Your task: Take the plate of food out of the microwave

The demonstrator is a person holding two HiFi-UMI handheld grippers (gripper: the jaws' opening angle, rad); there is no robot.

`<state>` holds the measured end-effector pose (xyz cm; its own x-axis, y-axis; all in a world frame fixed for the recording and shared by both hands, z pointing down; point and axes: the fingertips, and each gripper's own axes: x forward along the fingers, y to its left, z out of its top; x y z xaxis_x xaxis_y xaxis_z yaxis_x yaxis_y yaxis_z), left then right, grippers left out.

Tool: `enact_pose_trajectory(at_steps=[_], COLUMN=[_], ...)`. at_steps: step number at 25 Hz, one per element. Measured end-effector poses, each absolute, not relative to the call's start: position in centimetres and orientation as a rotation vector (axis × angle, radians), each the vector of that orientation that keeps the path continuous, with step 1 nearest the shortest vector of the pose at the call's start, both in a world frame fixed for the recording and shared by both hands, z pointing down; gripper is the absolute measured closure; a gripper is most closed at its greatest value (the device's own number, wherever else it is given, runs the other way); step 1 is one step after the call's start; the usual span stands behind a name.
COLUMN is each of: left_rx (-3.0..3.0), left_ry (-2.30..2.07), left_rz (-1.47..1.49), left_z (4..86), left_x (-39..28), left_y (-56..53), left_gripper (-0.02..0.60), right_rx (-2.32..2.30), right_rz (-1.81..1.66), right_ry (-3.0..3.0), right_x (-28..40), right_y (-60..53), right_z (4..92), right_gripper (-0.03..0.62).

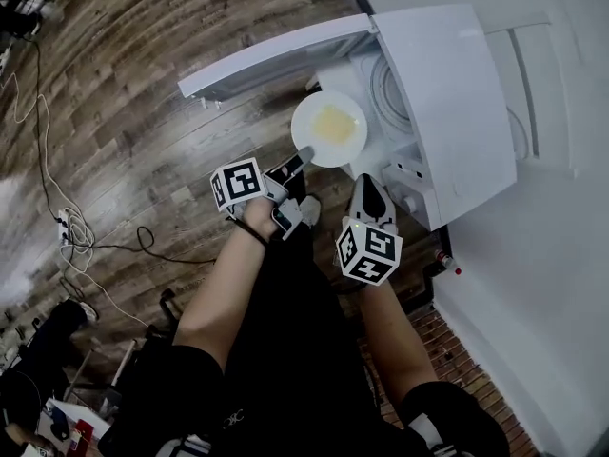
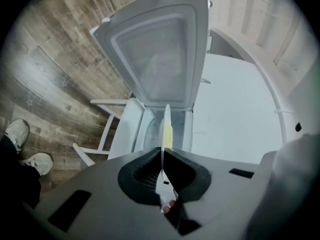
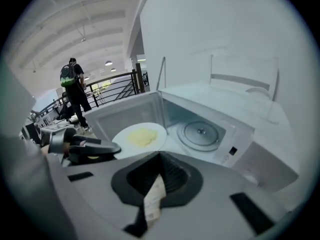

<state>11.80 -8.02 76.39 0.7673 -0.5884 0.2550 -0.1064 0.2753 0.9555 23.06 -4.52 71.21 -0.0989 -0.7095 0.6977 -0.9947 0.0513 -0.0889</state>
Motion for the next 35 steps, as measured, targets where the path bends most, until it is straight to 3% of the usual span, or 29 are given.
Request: enact_pose_trajectory(at_steps=[17, 24, 35], left_rx=[1.363, 1.459, 1.502], left_ry=[-0.7, -0.728, -0.688], left_rz=[-0.426, -0.42, -0.463], left_z=[44.5, 37.2, 33.5], left_x=[11.7, 13.3, 13.8], left_y=[-12.3, -14.5, -14.1], left_gripper=[0.568, 0.568, 0.568], right_rx=[2.048, 2.099, 2.072], right_rz=[0.608, 0.44, 0.342], right_ry=[-2.001, -2.072, -2.096], right_x=[27.0, 27.7, 26.4], right_y=[-11.0, -12.3, -12.2], right_z=[41.7, 33.7, 32.1], right_gripper=[0.588, 0.588, 0.588])
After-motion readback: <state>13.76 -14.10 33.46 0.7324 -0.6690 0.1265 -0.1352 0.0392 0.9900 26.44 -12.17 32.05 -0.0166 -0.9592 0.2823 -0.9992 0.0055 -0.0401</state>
